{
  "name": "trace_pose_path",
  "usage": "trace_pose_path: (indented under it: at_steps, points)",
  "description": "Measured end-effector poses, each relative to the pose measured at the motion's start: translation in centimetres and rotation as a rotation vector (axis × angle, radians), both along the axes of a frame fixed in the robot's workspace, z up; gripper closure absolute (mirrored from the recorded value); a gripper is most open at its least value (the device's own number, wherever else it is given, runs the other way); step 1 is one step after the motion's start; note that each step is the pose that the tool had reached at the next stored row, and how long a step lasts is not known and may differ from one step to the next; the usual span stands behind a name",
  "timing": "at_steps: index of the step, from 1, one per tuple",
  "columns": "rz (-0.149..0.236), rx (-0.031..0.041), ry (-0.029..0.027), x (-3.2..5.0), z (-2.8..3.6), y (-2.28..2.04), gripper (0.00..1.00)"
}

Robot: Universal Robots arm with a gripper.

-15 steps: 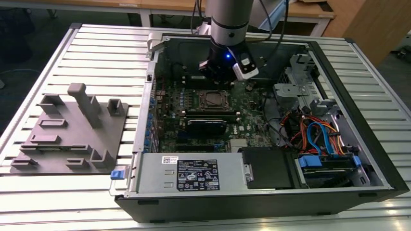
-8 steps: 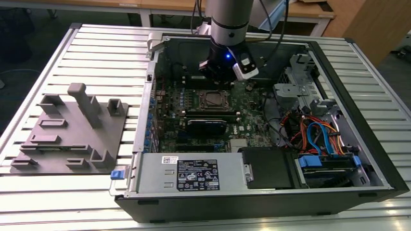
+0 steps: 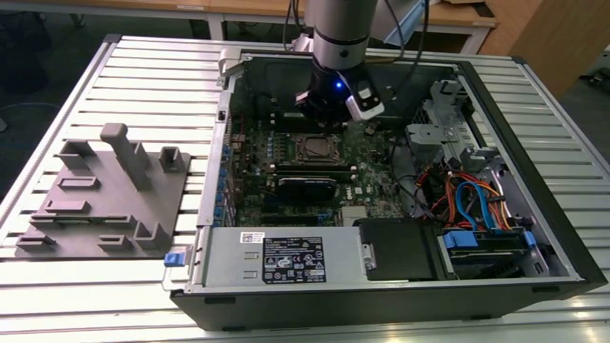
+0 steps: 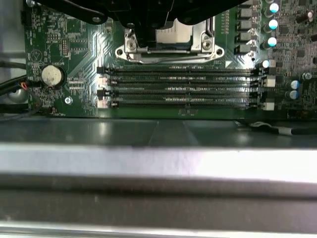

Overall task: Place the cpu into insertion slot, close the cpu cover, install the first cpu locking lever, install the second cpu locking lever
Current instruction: 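Install the second cpu locking lever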

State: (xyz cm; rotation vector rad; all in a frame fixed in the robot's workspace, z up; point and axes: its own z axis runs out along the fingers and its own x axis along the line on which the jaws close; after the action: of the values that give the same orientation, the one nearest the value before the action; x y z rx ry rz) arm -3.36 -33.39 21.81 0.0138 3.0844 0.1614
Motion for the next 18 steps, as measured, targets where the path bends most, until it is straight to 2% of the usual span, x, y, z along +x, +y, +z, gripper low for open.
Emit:
trace_pose_path:
  at_steps: [3,9,15,16,18]
  points:
    - [0.0,0.0,0.0,0.0,0.0,-0.39,0.9]
    - [0.0,-0.0003,0.0001,0.0,0.06,-0.5,0.9]
    - [0.0,0.0,0.0004,0.0,1.29,-0.5,0.9]
    - [0.0,-0.0006,0.0019,0.0,1.36,-0.5,0.9]
    - [0.0,-0.0078,0.0071,0.0,1.38,-0.5,0.9]
